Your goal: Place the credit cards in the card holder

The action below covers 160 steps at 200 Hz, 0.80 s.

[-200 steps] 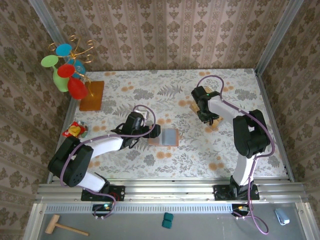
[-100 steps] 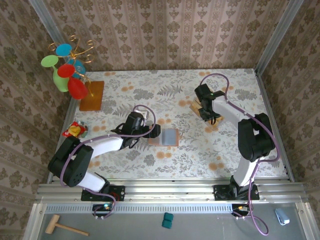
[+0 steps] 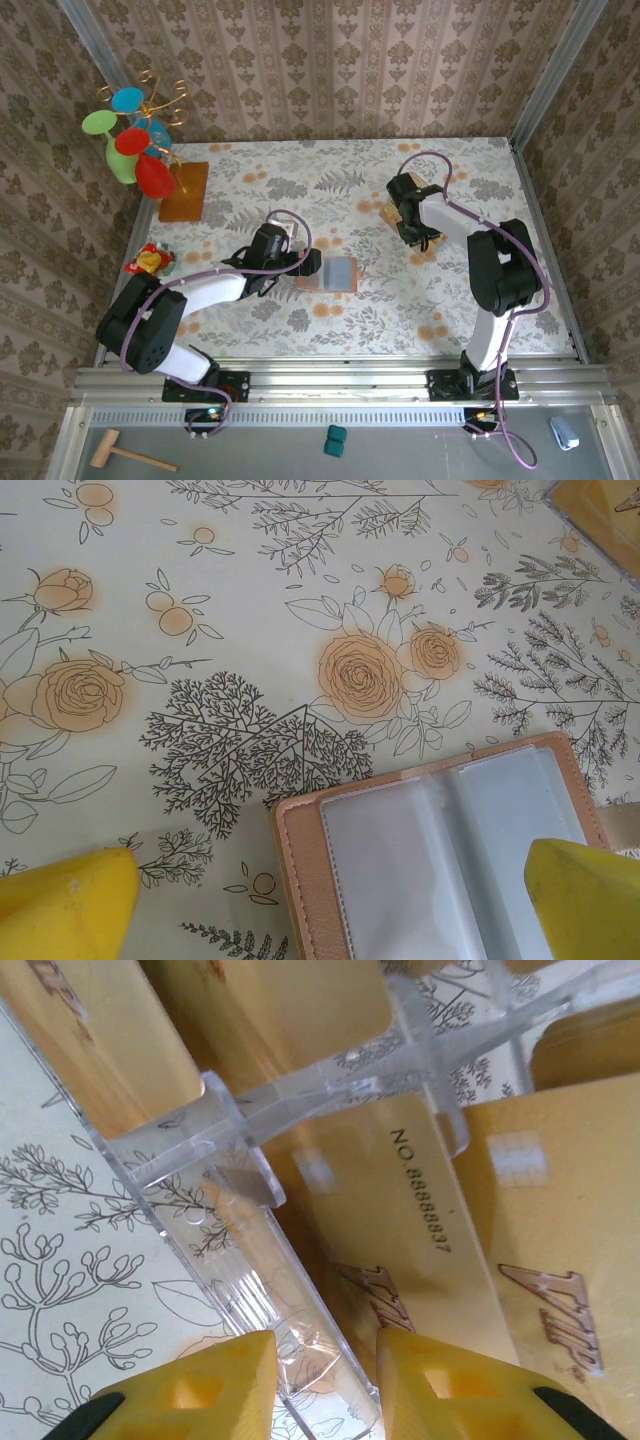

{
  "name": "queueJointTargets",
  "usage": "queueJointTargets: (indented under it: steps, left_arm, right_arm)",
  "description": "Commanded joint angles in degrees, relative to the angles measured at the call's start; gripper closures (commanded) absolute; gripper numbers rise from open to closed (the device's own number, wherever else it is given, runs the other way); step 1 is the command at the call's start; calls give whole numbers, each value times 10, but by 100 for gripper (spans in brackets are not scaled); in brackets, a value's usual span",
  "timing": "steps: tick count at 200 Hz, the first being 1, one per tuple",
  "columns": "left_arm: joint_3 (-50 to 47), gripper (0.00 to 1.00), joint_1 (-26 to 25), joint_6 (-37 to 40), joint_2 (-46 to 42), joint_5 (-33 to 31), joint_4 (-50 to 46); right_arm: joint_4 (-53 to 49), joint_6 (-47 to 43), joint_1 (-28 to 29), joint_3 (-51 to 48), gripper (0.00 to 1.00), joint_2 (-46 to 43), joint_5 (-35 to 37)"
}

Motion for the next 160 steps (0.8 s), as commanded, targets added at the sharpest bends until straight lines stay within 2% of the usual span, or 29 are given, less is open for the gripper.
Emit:
queueJointTargets:
  steps: [1,52,160]
  left_arm:
    - [-1,0,-1,-7,3,5,7]
    - [1,0,-1,-10,8,7,9]
    - [2,0,-2,-11,8,8,10]
  right_arm:
    - [1,0,-2,-12,66,-5,-17]
    - [-1,-2,-2,-17,74,-17,-23]
    - [-15,-12,-2,16,76,-8,-18]
